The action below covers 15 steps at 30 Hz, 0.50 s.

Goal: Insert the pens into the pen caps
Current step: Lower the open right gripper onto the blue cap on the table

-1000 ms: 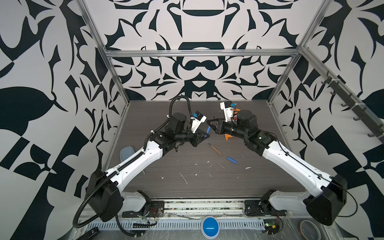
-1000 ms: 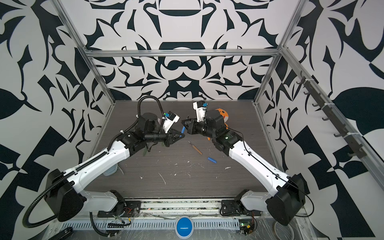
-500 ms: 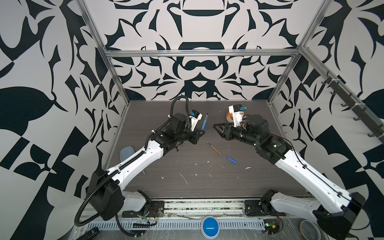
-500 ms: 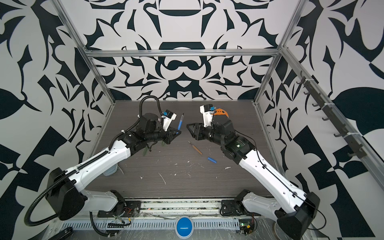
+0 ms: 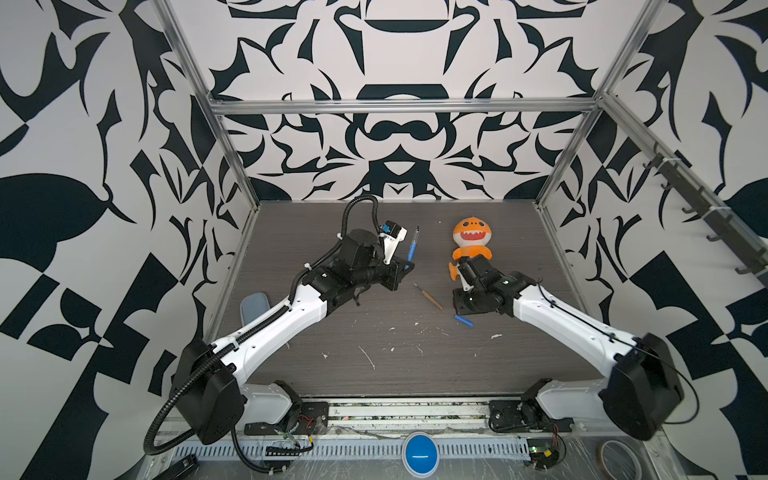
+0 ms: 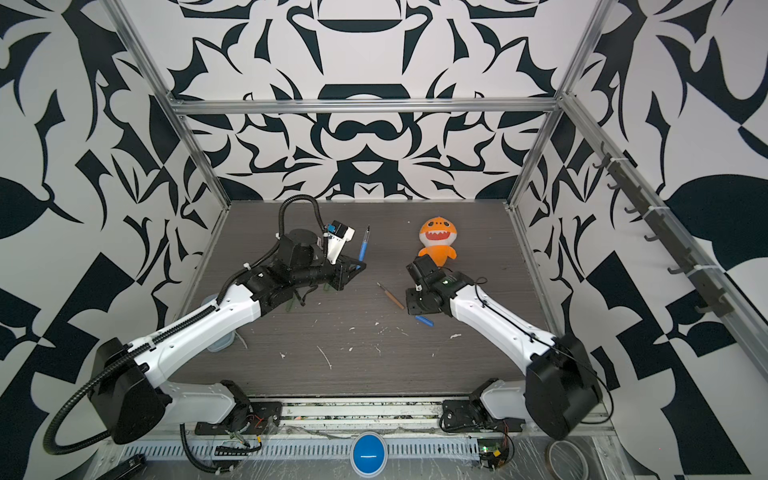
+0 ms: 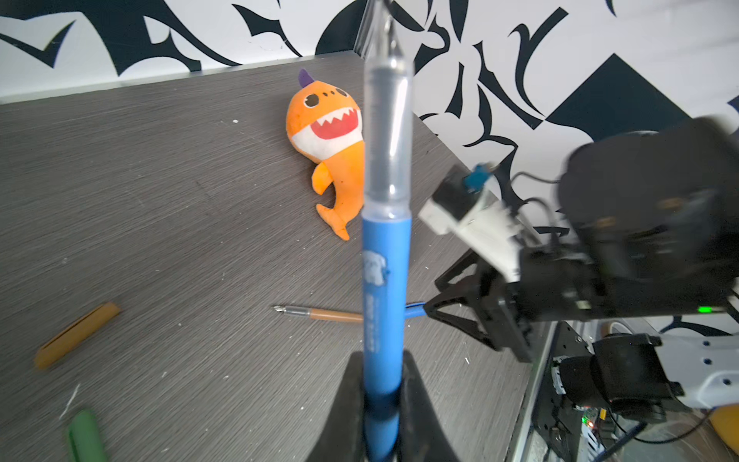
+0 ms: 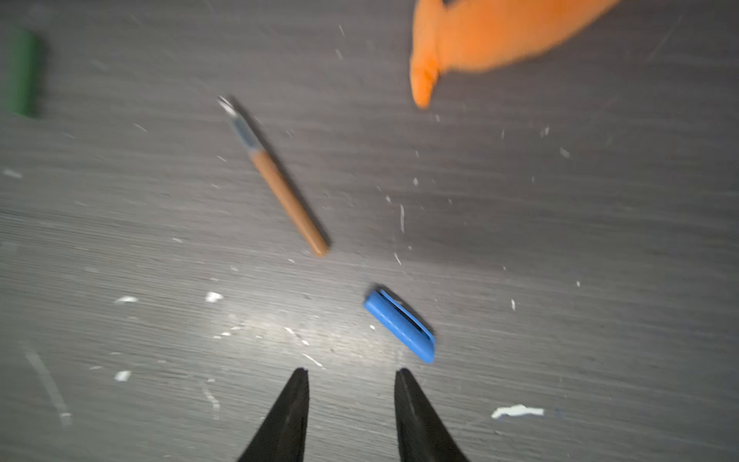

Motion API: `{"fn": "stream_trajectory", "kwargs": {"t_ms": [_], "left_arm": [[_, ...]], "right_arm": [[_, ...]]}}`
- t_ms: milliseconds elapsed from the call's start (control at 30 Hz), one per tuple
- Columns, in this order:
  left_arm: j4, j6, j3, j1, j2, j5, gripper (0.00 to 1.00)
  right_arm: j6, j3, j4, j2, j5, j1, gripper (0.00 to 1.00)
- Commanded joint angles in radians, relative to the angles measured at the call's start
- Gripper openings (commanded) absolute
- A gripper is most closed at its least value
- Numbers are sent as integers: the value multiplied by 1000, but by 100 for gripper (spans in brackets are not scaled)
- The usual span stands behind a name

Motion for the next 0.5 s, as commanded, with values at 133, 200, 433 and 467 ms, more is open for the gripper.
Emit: {"fn": "stream_trajectory", "kwargs": {"t_ms": [133,200,433,467], "left_arm": [[19,-9,-11,-12,-36,32,0],[20,-9,-11,-15,-38,32,0],[18,-10,-9,-14,-31,37,0],[18,-10,-8,-14,-31,38,0]], "right_arm": [[-2,-22,-5,106,98,-3,36],[1,-47,-8,99,103,-3,37],[12,-109,10,103,57,-15,39],[14,-113,13,107,58,-21,39]]}}
